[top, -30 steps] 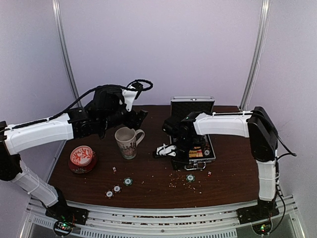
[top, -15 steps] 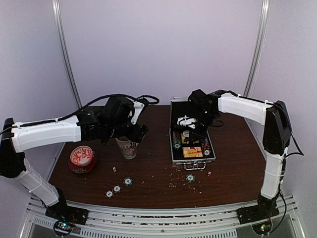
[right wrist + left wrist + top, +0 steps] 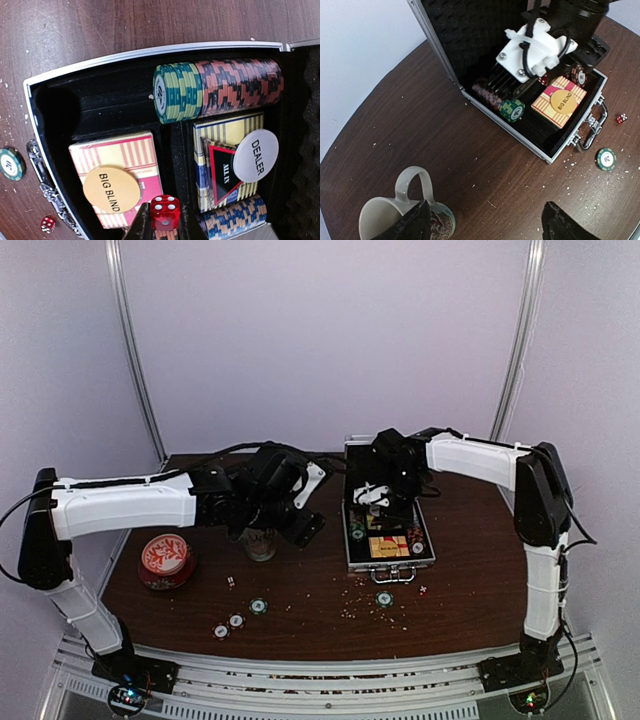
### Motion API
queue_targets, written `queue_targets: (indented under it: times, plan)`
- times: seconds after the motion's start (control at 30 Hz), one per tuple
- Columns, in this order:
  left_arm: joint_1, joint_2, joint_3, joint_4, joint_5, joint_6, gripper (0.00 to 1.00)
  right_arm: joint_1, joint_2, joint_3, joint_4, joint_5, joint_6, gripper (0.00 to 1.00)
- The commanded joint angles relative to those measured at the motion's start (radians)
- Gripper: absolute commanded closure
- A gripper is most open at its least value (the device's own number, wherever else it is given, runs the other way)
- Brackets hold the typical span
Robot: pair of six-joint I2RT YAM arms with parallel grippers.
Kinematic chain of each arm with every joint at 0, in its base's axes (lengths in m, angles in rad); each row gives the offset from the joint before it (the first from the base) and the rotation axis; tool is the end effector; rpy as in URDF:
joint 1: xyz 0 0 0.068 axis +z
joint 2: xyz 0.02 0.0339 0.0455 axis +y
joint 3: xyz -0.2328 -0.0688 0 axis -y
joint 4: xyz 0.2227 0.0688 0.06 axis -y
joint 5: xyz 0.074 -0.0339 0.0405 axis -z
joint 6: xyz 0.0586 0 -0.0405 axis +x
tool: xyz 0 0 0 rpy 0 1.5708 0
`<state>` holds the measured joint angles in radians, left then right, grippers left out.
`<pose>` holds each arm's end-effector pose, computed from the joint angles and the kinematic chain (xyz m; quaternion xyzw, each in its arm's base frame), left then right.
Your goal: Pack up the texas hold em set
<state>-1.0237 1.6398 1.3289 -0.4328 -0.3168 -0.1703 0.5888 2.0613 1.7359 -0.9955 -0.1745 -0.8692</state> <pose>0.2038 -0.2996 0.2469 0.3165 0.8494 -0.1036 0.4094 0.3207 0.2264 0.1769 -0.6665 0.7300 0.0683 0.1350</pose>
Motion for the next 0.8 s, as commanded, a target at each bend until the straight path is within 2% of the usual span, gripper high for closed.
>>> queue_targets:
  times: [0.0,0.6,0.77]
  plan:
    - [-0.013,0.006,0.028,-0.001,0.007,-0.009,0.22,0.002,0.059,0.072,-0.005,0.003,-0.021,0.83]
    - [-0.024,-0.017,0.013,-0.02,-0.016,-0.038,0.22,-0.003,0.137,0.106,0.014,-0.044,-0.011,0.82]
    - [-0.031,-0.021,0.037,-0.038,-0.021,-0.053,0.22,-0.004,0.144,0.122,0.011,-0.064,-0.01,0.74]
